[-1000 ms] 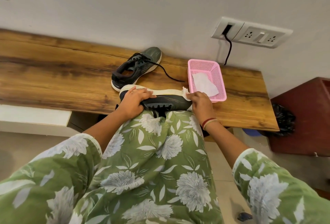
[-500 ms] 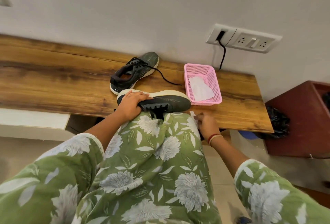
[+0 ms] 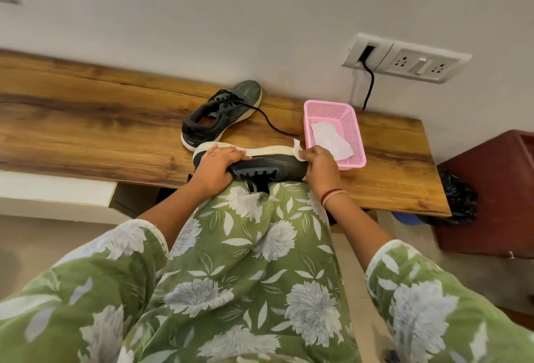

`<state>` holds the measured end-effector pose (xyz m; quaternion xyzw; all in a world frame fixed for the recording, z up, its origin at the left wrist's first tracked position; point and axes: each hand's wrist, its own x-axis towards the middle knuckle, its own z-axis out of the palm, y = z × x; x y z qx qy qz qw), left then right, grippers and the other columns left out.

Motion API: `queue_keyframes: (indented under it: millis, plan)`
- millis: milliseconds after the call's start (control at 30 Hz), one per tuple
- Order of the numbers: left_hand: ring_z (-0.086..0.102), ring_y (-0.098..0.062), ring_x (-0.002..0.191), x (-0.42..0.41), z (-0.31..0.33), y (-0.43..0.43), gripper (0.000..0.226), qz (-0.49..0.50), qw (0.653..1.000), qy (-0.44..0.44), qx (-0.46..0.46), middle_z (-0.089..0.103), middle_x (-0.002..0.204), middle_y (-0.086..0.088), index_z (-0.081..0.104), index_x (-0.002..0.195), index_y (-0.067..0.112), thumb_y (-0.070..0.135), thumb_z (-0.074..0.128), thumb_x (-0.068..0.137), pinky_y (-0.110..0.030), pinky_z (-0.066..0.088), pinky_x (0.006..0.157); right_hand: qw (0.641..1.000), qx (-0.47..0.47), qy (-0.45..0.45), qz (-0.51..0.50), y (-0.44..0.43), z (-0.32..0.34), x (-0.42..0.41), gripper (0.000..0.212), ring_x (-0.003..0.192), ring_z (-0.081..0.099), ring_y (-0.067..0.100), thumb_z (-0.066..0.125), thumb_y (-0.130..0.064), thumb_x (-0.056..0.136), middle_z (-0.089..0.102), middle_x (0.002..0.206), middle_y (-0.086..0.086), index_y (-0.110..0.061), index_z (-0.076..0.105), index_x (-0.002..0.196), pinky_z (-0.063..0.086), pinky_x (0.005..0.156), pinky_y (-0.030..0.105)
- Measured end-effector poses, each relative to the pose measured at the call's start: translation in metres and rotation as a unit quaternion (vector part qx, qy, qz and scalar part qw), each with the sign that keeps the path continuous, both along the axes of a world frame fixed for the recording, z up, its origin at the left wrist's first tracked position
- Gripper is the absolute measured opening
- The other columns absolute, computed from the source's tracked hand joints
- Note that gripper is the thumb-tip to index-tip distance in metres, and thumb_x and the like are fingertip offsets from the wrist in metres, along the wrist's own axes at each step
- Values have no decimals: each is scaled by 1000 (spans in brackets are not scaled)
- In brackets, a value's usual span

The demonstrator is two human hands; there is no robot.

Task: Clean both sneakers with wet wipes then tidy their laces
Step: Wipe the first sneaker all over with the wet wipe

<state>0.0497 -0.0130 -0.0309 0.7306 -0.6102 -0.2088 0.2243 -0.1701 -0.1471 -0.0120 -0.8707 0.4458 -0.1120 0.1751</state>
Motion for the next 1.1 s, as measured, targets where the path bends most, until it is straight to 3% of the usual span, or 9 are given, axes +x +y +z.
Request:
queue_keyframes:
  millis: [133, 233, 433, 533, 600, 667, 800, 900, 1100]
  plan:
    - [39, -22, 134, -1, 1, 0, 57, 4, 1000, 0, -5, 54, 136, -4, 58, 130, 19, -5, 53, 78, -40, 11, 115, 998, 4, -47, -41, 16, -11, -19, 39, 107, 51, 26, 52, 10, 85, 59, 112, 11, -6, 63, 119, 39, 97, 31]
    - [39, -22, 134, 0, 2, -2, 58, 4, 1000, 11, 5, 53, 137, -2, 59, 129, 20, -6, 52, 78, -40, 12, 114, 993, 20, -80, -89, 21, -11, -26, 33, 99, 55, 27, 52, 6, 88, 61, 105, 12, -5, 65, 116, 44, 90, 31]
    - [43, -23, 131, 2, 0, -2, 60, 15, 999, 28, 2, 56, 134, -2, 59, 128, 21, -6, 54, 75, -39, 19, 111, 986, 70, -35, -147, 17, -12, -39, 23, 101, 59, 28, 56, 0, 88, 66, 109, 12, -4, 69, 107, 43, 87, 27]
    - [41, -23, 132, 1, 0, -2, 60, 21, 999, 25, 4, 55, 135, -2, 58, 129, 20, -6, 54, 76, -37, 15, 112, 960, 95, -132, -228, 7, 9, -23, 26, 107, 58, 27, 53, 3, 88, 65, 114, 13, -3, 68, 109, 43, 94, 28]
    - [41, -22, 132, 1, 0, -2, 59, 19, 999, 25, 5, 54, 135, -1, 58, 129, 20, -5, 54, 77, -37, 14, 112, 955, 89, -166, -228, -3, 26, -1, 27, 110, 54, 22, 53, 2, 89, 61, 118, 9, -7, 68, 110, 40, 96, 24]
    - [41, -22, 131, 1, -1, -3, 58, 21, 999, 28, 3, 55, 135, 0, 59, 129, 20, -5, 54, 76, -37, 14, 112, 979, 62, -123, -151, -8, 31, 19, 28, 108, 53, 22, 52, 1, 89, 59, 116, 9, -8, 68, 111, 36, 93, 21]
    - [40, -22, 132, 1, -2, -1, 59, 23, 999, 30, 3, 54, 135, -1, 58, 129, 20, -6, 53, 76, -37, 12, 114, 1000, 7, -3, -9, 0, 7, 15, 31, 103, 52, 27, 53, 5, 85, 58, 105, 12, -6, 68, 110, 38, 90, 29]
    - [41, -22, 132, 0, -3, -1, 61, 22, 999, 35, -6, 55, 134, -2, 59, 129, 20, -7, 53, 75, -38, 11, 114, 998, -5, -44, -46, 11, -3, -10, 31, 98, 50, 24, 53, 6, 86, 57, 102, 11, -6, 67, 112, 40, 87, 30]
    - [41, -22, 132, 3, -8, -4, 57, 27, 999, 42, -3, 55, 134, 0, 60, 128, 22, -5, 56, 77, -40, 11, 114, 983, 87, -43, -156, 14, -19, -47, 23, 98, 59, 27, 55, -1, 88, 65, 108, 12, -6, 69, 105, 40, 83, 24]
